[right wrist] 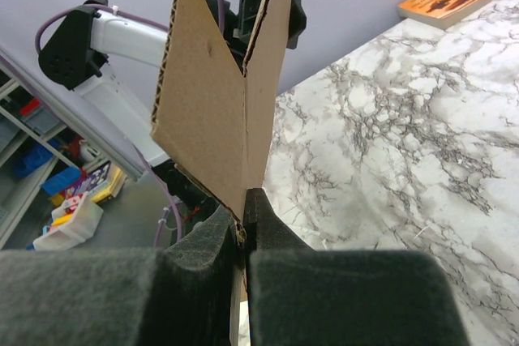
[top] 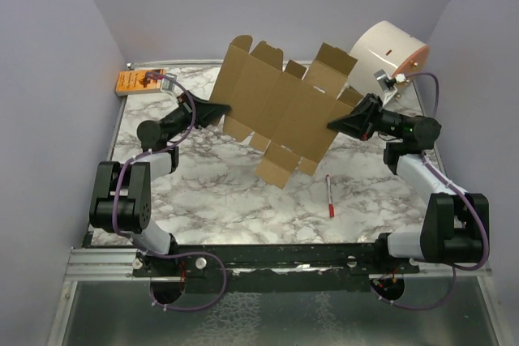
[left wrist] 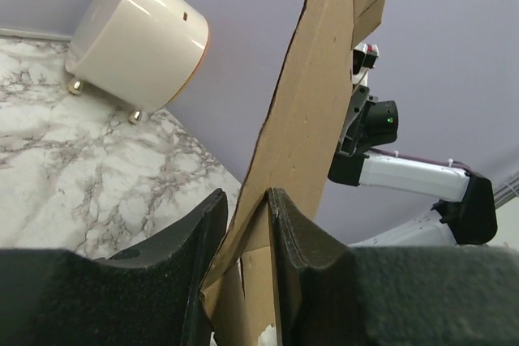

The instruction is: Fold the paper box

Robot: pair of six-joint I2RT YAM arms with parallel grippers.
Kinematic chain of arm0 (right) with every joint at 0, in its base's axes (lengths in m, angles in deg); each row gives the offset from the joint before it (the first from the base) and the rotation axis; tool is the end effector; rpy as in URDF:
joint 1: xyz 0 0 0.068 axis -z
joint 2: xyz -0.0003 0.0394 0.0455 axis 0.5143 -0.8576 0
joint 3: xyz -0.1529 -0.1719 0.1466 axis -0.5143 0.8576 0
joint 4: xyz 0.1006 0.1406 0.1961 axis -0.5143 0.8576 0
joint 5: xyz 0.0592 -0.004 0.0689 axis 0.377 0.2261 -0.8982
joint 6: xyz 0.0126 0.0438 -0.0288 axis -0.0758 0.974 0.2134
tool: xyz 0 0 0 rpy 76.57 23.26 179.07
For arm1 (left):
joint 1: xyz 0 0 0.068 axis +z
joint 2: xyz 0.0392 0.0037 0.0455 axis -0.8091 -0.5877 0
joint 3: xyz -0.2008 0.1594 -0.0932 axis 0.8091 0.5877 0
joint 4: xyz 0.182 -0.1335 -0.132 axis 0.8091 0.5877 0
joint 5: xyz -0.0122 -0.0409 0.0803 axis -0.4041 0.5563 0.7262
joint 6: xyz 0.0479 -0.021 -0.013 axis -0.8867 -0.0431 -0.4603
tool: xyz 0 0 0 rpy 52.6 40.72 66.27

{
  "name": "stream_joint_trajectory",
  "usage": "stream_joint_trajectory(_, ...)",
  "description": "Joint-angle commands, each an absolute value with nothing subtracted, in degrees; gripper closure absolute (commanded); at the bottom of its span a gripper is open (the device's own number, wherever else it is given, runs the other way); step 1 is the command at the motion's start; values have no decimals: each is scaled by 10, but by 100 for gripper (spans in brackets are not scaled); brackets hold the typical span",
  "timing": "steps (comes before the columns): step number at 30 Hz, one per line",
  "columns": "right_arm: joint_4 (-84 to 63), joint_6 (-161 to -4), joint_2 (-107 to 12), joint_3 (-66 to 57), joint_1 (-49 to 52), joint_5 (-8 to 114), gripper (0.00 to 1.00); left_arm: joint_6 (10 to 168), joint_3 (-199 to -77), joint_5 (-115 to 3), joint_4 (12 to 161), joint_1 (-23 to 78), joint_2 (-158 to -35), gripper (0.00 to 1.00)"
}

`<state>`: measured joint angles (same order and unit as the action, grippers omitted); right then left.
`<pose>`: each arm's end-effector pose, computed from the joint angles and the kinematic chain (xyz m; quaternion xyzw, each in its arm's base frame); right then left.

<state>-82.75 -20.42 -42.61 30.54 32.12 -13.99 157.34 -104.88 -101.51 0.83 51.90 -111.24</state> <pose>0.2597 0.0292 0.3236 -0.2353 0.6074 0.6241 0.4315 0.2972 -0.0396 0.2787 0.0611 0.5662 -0.6746 0.4696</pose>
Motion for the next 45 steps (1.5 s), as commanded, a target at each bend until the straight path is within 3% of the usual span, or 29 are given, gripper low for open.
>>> stream_joint_trajectory(1, -812, -224, -411, 307, 318, -153, 99, 1575, -1062, -1043, -136, 517, -1108, 72)
stream_joint_trajectory(23, -748, -257, -420, 271, 332, -159, 99, 1576, -1060, -1115, -137, 518, -1086, 70)
stream_joint_trajectory(26, -737, -265, -419, 272, 332, -160, 99, 1575, -1061, -1113, -136, 518, -1084, 77)
stream_joint_trajectory(31, -721, -276, -419, 274, 332, -160, 99, 1572, -1061, -1110, -137, 517, -1081, 79)
stream_joint_trajectory(33, -717, -279, -419, 275, 332, -161, 99, 1570, -1061, -1109, -137, 518, -1081, 85)
stream_joint_trajectory(35, -713, -283, -418, 275, 332, -161, 99, 1566, -1061, -1109, -137, 517, -1078, 97)
stream_joint_trajectory(38, -696, -296, -419, 272, 332, -163, 98, 1558, -1058, -1107, -137, 518, -1072, 100)
stream_joint_trajectory(39, -687, -304, -419, 271, 332, -164, 97, 1554, -1057, -1106, -137, 518, -1070, 100)
stream_joint_trajectory(42, -640, -351, -418, 262, 332, -172, 78, 1548, -1057, -1112, -136, 519, -1063, 100)
stream_joint_trajectory(45, -551, -437, -415, 245, 334, -181, 49, 1549, -1060, -1126, -135, 525, -1061, 100)
